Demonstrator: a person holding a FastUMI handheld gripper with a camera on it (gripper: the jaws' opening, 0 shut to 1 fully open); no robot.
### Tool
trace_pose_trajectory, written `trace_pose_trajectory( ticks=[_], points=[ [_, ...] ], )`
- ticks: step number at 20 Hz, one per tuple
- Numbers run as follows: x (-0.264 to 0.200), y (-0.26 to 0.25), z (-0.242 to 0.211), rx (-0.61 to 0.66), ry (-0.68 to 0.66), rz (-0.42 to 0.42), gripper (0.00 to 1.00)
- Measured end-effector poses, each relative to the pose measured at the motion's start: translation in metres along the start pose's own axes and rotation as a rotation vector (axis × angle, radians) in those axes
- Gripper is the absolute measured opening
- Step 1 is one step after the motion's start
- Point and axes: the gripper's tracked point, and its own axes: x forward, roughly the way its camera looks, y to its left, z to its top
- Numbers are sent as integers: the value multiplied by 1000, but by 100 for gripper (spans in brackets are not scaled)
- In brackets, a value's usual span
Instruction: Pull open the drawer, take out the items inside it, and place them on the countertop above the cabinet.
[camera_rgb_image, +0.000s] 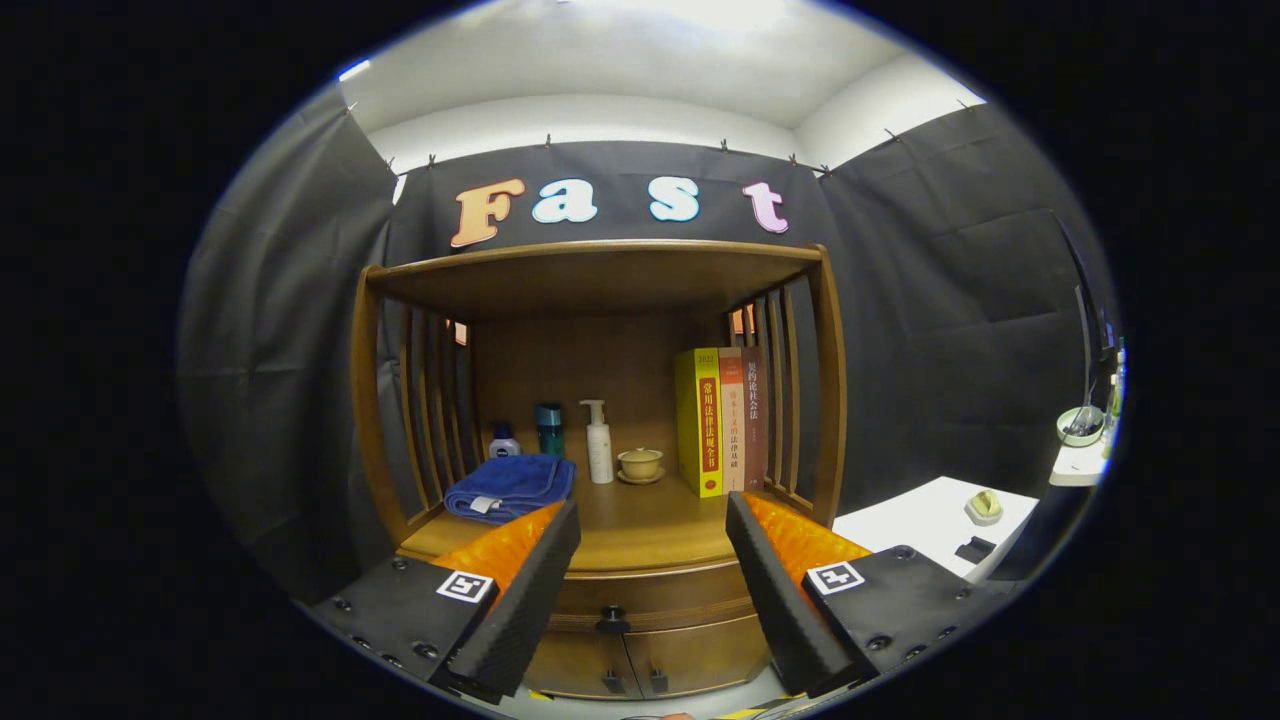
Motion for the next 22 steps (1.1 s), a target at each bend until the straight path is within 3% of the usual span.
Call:
trace_pose_trajectory(
  ticks=[9, 22],
  points=[
    [14, 24, -82, -37, 42, 36, 98],
    [56, 30, -245, -6, 223, 32, 98]
  ],
)
